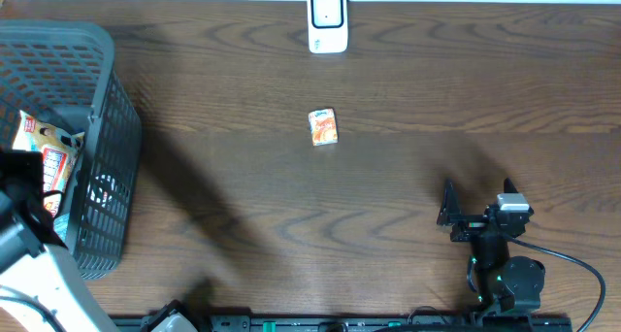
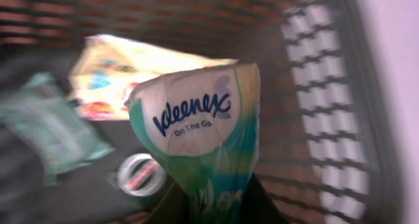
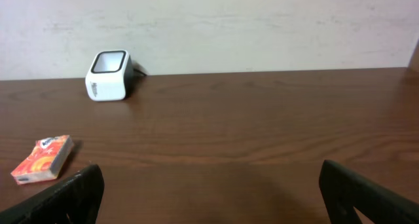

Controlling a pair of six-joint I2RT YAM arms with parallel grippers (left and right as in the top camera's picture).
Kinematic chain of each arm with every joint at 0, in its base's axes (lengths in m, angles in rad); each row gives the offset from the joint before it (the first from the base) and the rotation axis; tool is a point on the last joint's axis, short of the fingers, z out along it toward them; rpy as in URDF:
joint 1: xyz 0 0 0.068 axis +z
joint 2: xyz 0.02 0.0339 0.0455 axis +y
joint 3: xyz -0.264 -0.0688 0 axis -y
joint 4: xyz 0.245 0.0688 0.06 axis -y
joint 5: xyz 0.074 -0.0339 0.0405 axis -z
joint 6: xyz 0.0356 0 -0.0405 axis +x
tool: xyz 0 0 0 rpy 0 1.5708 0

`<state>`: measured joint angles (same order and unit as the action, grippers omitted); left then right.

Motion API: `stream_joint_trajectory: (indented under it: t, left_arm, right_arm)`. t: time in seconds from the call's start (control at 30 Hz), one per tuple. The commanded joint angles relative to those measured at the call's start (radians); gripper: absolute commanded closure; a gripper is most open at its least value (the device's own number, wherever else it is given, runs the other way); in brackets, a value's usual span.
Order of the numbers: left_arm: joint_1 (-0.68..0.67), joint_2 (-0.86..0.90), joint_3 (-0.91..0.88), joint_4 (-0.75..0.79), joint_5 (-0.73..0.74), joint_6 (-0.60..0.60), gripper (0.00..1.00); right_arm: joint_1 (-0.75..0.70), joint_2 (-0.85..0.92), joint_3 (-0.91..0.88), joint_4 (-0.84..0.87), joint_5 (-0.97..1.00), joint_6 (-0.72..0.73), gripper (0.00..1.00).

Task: Scan the item barcode
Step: 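Grasp the teal Kleenex On The Go pack with the left gripper, then carry the teal tissue pack out and set it beside the orange pack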

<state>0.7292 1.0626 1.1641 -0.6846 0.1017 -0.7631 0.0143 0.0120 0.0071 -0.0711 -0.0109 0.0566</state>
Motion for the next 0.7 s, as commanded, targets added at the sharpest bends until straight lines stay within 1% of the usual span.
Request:
stream_joint_trajectory:
  t: [0.0, 0.1, 0.17, 0.27, 0.33, 0.37, 0.57, 0.67]
  left_arm:
    - [-0.019, -0.04, 0.012, 0.07, 0.227, 0.003, 0.93]
    - [-0.054, -0.06, 0.012, 0.2, 0.385, 0.003, 0.92]
    - [-0.082, -0.069, 0.012, 0.285, 0.437, 0.003, 0.93]
    - [-0.138, -0.085, 0.012, 0.362, 0.444, 0.003, 0.93]
    - [-0.188, -0.089, 0.012, 0.369, 0.445, 0.011, 0.92]
    - [-0.223, -0.088, 0.011, 0.364, 0.446, 0.035, 0.93]
    - [-0.475, -0.046, 0.011, 0.317, 0.444, 0.295, 0.93]
    - [-0.59, -0.002, 0.011, 0.315, 0.408, 0.36, 0.92]
  right_arm:
    - [-0.006, -0.005, -0.002, -0.004, 0.002, 0.002, 0.01]
    - [-0.006, -0.005, -0.002, -0.004, 0.002, 0.002, 0.01]
    - [-0.006, -0.005, -0.002, -0.004, 0.002, 0.002, 0.01]
    - [-0.006, -0.005, -0.002, -0.004, 0.002, 0.002, 0.01]
    - [-0.006, -0.005, -0.002, -0.004, 0.002, 0.002, 0.01]
    - [-0.006, -0.005, -0.002, -0.004, 0.002, 0.002, 0.01]
    - [-0.006, -0.005, -0.002, -0.004, 0.002, 0.002, 0.01]
    - [-0.006, -0.005, -0.002, -0.004, 0.002, 0.002, 0.01]
